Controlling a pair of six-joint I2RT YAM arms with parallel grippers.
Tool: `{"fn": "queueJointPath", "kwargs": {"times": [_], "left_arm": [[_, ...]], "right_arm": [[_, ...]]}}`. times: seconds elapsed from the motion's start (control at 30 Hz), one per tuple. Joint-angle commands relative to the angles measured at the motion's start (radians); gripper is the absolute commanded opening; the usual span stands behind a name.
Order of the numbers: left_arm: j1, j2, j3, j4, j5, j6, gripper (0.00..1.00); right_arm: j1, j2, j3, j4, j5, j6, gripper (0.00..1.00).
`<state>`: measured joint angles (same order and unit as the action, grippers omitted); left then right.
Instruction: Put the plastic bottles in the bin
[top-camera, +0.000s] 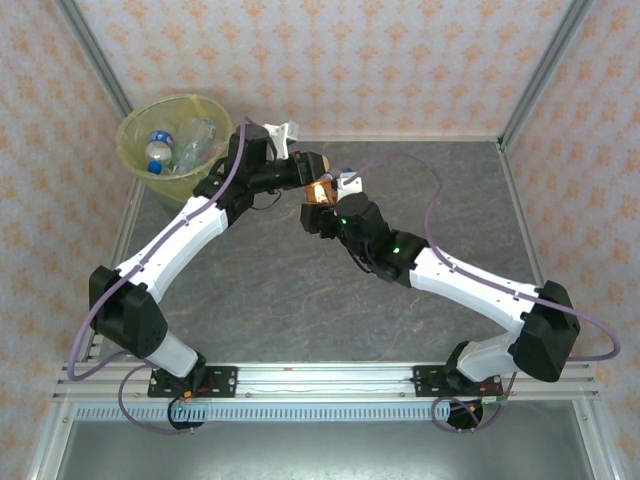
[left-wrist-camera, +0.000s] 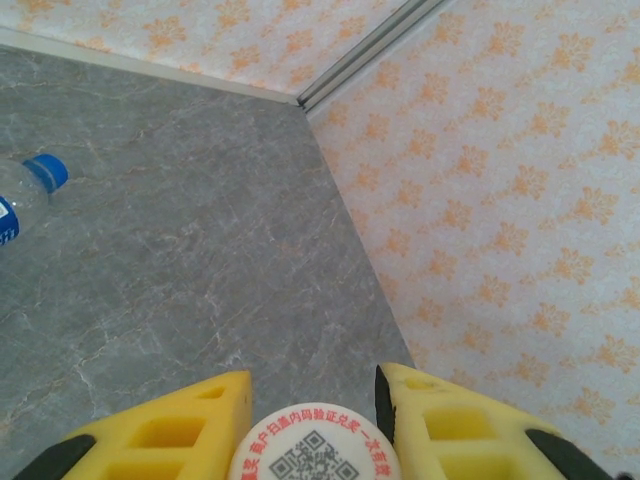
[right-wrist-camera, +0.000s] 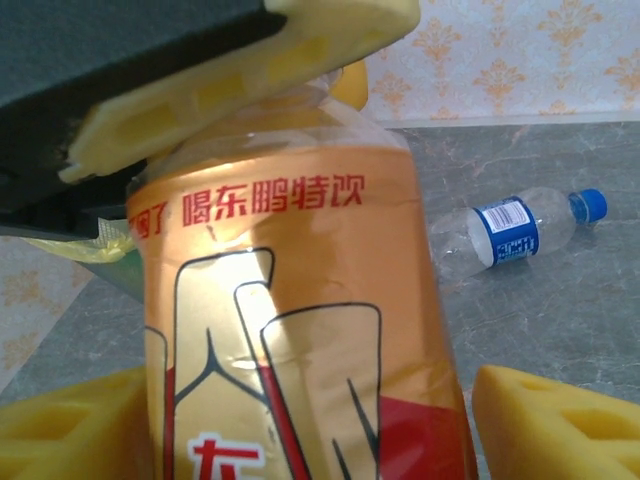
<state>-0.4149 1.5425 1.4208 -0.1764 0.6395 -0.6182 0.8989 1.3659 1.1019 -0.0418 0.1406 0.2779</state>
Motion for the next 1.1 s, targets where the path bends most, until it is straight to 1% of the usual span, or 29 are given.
{"fn": "queueJointPath", "kwargs": {"times": [0.0,0.03,0.1,0.3,0.53,0.77,0.9,1.07], "left_arm": [[-0.004,-0.022,0.055,-0.043,-0.045,0.026,0.28],[-0.002,-0.024,0.068,-0.058,-0.062,0.026,0.28],[0.007,-0.028,0.089,-0.079,-0.087,0.058,0.28],[0.085,-0.053,0.138,-0.125,-0.124,0.049,0.28],[0.265,-0.113,0.204,-0.197,-0.205,0.056,0.28],[0.455,-0.15,0.253,-0.238,-0.284,0.046,0.28],[0.539,-0.142,0.305,-0.267,-0.379,0.065,0.28],[0.567,-0.109,0.375,-0.299,-0.553,0.167,0.29]], "right_arm": [[0.006,-0.046,-0.016,0.036,0.043,0.009,0.96],[0.006,-0.053,-0.02,0.038,0.051,0.011,1.0],[0.006,-0.064,-0.026,0.042,0.059,0.011,1.0],[0.006,-0.114,-0.036,0.049,0.08,0.013,1.0],[0.006,-0.171,-0.039,0.071,0.089,0.004,1.0],[0.006,-0.179,-0.048,0.095,0.077,0.002,1.0],[0.006,-0.179,-0.053,0.106,0.073,-0.003,1.0],[0.006,-0.179,-0.055,0.111,0.074,-0.012,0.99]]}}
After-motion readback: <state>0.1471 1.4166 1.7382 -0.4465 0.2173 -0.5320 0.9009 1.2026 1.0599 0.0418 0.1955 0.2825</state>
